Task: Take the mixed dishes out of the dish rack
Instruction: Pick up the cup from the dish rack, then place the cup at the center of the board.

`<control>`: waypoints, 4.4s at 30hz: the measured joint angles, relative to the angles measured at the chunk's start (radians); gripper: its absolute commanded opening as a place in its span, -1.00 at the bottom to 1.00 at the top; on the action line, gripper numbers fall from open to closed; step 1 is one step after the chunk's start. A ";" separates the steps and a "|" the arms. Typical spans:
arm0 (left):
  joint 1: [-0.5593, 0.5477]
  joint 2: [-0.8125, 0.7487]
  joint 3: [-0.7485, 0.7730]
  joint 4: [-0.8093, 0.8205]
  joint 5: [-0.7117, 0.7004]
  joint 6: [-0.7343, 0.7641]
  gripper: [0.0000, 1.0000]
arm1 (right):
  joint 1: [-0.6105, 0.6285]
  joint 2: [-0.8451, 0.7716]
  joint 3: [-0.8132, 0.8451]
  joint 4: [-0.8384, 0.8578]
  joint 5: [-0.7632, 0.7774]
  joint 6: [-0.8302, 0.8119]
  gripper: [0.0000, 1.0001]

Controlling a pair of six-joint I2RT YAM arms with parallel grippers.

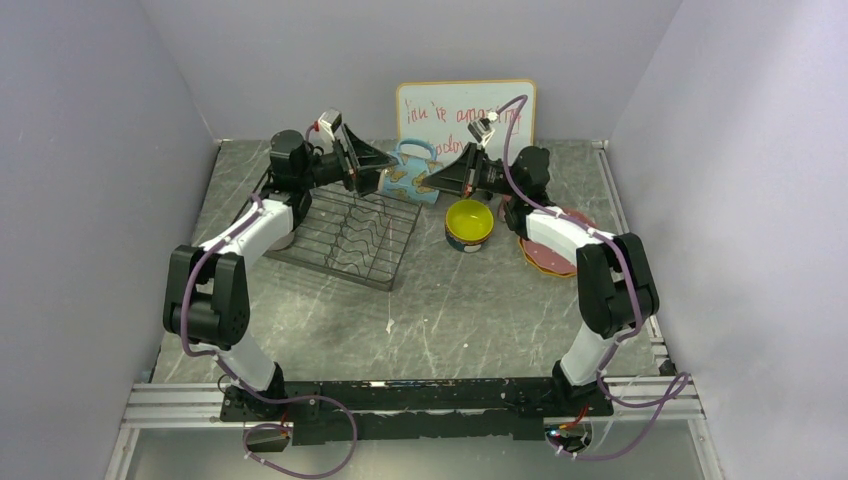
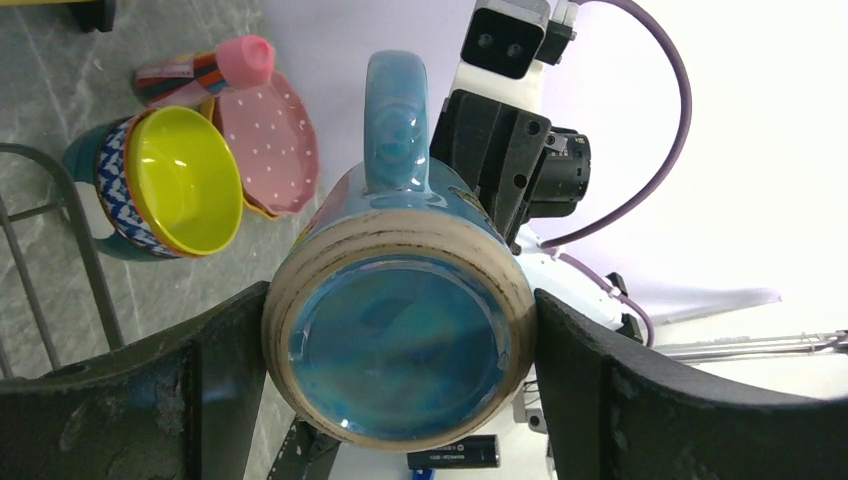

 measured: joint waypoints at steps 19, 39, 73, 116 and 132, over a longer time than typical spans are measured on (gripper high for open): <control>-0.035 0.000 -0.005 -0.017 0.031 0.045 0.88 | -0.056 -0.095 -0.088 0.042 -0.057 -0.010 -1.00; 0.051 -0.158 0.196 -0.547 -0.102 0.602 0.86 | -0.189 -0.347 -0.005 -0.812 -0.019 -0.723 -1.00; 0.051 -0.295 0.258 -1.024 -0.502 1.219 0.88 | 0.001 -0.394 0.080 -1.972 0.924 -1.892 -1.00; 0.051 -0.321 0.243 -1.064 -0.616 1.345 0.88 | 0.084 -0.209 0.034 -1.903 0.947 -1.896 -0.55; 0.058 -0.299 0.193 -1.114 -0.893 1.451 0.89 | 0.087 -0.260 0.047 -1.871 0.946 -1.871 0.87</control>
